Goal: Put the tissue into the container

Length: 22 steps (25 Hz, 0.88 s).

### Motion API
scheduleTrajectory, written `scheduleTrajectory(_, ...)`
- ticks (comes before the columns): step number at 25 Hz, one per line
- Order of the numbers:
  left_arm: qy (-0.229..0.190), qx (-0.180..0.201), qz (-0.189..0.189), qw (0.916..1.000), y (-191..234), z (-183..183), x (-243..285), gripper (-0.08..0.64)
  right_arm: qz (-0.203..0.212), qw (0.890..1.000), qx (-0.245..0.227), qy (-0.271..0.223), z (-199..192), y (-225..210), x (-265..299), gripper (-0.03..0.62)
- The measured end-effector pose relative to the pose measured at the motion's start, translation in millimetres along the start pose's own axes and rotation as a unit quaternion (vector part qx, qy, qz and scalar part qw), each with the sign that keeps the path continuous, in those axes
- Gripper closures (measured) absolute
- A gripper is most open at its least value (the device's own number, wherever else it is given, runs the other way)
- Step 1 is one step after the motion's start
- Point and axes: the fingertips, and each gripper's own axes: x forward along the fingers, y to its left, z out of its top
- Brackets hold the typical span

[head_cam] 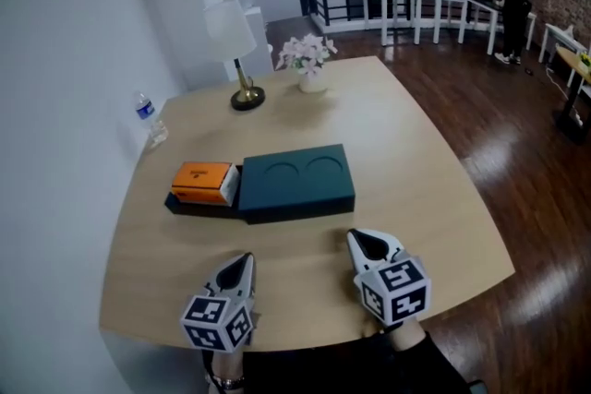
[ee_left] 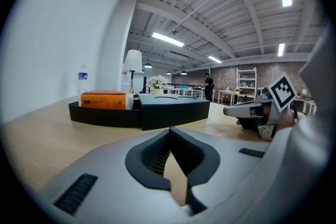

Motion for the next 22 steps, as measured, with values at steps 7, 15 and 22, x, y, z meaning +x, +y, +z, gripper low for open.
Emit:
scheduleTrajectory(7, 0.005, 0.004, 0.0, 1.0, -1.6, 0.1, 0.4, 0.565, -0.008, 1.0, 0.0, 0.0, 0.0, -0.9, -2.5, 0.606)
scheduleTrajectory(15, 0.006, 0.004, 0.0, 1.0, -1.4, -0.5, 0.3, 0.566, -0.008, 1.0, 0.0, 0.0, -0.5, -0.9, -2.1, 0.606)
scheduleTrajectory(22, 0.004, 0.002, 0.0, 1.0, -0.9, 0.3, -0.6, 0.566, -0.009, 1.0, 0.002, -0.003, 0.8, -0.9, -2.7, 0.606)
